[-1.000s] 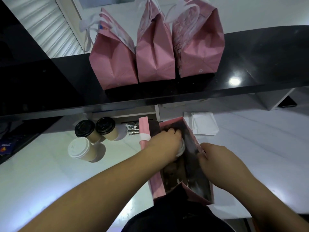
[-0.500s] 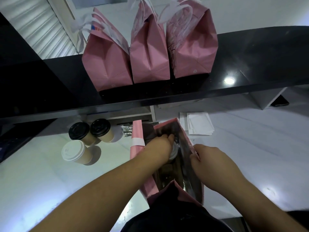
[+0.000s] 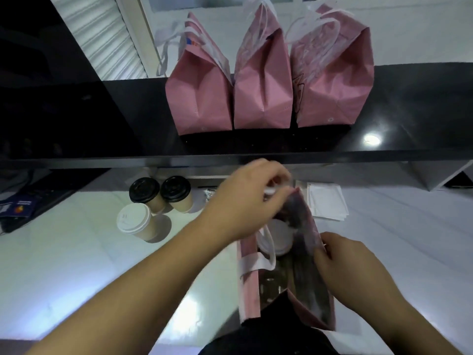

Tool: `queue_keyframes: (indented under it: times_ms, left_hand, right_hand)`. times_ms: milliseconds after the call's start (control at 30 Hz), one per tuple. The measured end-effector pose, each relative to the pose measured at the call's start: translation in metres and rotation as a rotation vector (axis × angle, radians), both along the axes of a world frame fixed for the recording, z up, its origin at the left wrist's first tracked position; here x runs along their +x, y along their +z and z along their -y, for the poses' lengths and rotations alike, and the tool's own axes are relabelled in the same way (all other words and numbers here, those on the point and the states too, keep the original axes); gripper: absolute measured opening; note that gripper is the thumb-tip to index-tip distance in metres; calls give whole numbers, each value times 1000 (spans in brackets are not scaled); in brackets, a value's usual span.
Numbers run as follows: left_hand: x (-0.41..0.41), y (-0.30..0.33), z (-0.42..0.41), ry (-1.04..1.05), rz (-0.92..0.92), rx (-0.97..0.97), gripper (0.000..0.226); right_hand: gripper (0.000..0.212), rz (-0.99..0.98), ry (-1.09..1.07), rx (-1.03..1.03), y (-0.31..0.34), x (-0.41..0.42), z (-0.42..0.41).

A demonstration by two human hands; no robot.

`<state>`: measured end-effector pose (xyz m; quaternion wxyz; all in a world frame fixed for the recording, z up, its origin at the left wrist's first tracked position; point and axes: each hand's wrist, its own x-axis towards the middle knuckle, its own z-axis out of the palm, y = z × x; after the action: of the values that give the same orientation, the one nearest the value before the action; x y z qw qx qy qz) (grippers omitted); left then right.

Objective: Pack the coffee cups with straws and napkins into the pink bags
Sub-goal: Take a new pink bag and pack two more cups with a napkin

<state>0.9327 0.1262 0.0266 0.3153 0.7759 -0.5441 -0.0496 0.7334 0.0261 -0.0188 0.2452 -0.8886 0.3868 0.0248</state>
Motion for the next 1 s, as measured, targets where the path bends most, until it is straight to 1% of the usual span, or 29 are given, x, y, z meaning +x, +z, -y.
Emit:
queue_keyframes:
  times_ms: [67, 100, 200, 233, 300, 400, 467, 533, 633, 733, 900, 1000]
  left_hand:
    - [37, -11, -33, 197, -33, -39, 20]
    - [55, -22, -50, 296, -48, 4, 24]
    - [101, -65, -108, 520, -90, 317, 47]
    - [110, -79, -127, 574, -118, 394, 51]
    - [126, -103, -160, 702, -122, 456, 55]
    - [146, -124, -190, 878, -44, 491, 72]
    - [155, -133, -197, 917, -40, 521, 85]
    - [162, -140, -197, 916, -69, 564, 90]
    - [169, -148, -193, 874, -111, 608, 84]
    - [173, -153, -191, 881, -141, 579, 78]
    - [170, -155, -196, 912, -185, 519, 83]
    - [157, -145, -200, 882, -163, 523, 84]
  right_hand:
    - [44, 4, 0, 1, -1, -1, -2]
    - [44, 12, -6, -2, -1, 0, -2]
    - [44, 37, -18, -35, -2, 2, -3]
    - [45, 30, -18, -30, -3, 3, -3]
    - [45, 10, -20, -3, -3, 5, -3]
    - [44, 6, -22, 0, -2, 7, -4]
    - [43, 7, -26, -7, -1, 9, -6]
    - [42, -7, -32, -6, -1, 10, -7]
    - [41, -14, -44, -4, -1, 10, -7]
    - [38, 7, -46, -16, -2, 8, -7]
    - [38, 17, -41, -28, -3, 8, -2]
    - [35, 25, -32, -42, -3, 9, 0]
